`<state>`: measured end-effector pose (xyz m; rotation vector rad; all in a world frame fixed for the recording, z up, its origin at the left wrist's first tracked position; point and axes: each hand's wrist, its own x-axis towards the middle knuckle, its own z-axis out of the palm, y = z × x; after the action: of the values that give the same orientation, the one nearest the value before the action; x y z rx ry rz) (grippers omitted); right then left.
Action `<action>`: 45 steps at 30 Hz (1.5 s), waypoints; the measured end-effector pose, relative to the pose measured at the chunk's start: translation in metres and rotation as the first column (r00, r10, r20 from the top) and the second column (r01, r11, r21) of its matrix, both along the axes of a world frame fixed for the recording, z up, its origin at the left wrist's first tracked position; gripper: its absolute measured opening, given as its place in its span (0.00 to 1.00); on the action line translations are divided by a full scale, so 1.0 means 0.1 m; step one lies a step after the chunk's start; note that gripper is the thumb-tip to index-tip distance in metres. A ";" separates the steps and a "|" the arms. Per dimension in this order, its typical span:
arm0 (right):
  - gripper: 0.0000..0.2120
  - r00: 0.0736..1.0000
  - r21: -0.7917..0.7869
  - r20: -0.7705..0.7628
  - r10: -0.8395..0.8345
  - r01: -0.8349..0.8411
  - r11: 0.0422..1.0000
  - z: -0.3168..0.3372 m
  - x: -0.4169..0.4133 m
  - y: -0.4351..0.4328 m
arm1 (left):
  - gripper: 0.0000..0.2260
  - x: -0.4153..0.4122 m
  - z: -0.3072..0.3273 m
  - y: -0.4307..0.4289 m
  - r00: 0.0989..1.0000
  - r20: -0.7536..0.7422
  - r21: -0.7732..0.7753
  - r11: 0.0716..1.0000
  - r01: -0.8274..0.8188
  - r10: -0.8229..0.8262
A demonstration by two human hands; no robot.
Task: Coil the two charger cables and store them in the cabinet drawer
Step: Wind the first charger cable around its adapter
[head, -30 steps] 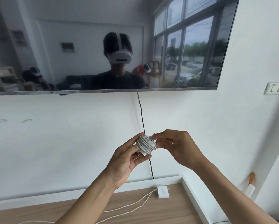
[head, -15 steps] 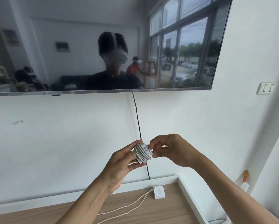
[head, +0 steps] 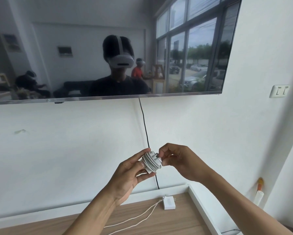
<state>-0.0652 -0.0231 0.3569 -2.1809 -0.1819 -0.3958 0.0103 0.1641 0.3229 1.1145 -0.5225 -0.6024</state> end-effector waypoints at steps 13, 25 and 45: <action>0.07 0.998 -0.056 0.060 0.002 0.001 0.998 -0.08 -0.04 -0.01 | 0.15 -0.04 -0.04 -0.01 0.998 0.066 0.021 1.000 -0.013 0.012; 0.03 0.975 -0.194 0.220 -0.030 0.074 0.978 -0.21 -0.13 0.07 | 0.18 -0.11 -0.12 -0.04 0.998 0.065 -0.007 1.000 -0.007 0.007; 0.08 0.988 0.192 0.151 -0.004 -0.026 0.981 -0.15 -0.16 0.02 | 0.18 -0.13 0.01 0.01 0.998 -0.047 -0.079 0.996 0.029 -0.032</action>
<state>-0.0812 -0.0214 0.3420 -1.9583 -0.2290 -0.5506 -0.0025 0.1646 0.3243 1.0172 -0.5182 -0.6289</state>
